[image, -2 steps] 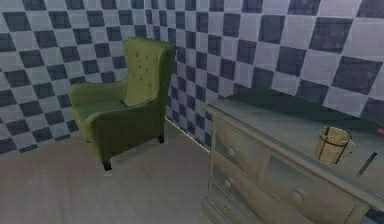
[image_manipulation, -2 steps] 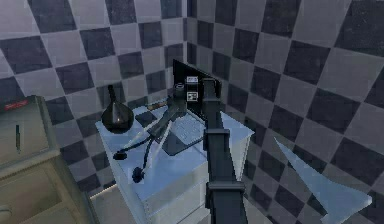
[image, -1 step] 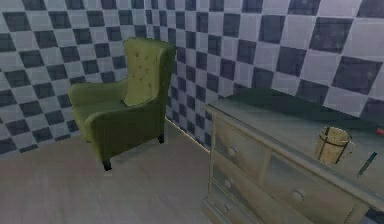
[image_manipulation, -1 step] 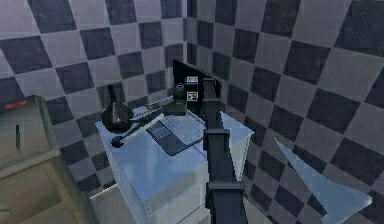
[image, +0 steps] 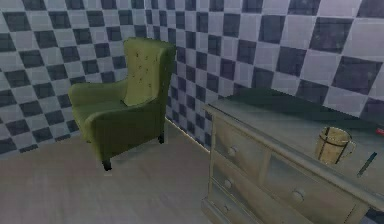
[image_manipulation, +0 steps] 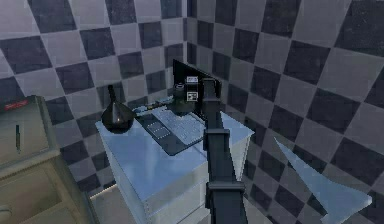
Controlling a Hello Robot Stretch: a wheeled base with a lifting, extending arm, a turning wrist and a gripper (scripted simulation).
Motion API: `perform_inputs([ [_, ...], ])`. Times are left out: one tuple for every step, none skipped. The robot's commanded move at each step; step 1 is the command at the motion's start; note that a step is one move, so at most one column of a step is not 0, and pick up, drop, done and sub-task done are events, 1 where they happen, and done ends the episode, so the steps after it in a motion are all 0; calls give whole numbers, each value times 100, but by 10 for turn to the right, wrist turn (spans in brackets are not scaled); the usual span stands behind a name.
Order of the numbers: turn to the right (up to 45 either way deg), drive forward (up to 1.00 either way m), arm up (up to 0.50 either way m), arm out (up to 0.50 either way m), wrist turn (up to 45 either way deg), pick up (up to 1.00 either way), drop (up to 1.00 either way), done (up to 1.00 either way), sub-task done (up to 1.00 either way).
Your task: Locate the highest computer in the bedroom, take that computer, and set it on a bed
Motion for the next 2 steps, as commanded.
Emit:
perform_inputs([
  [0, 0, 0, 0, 210, 0, 0, 0, 0],
  [0, 0, -30, 0, 0, 0, 0, 0, 0],
])
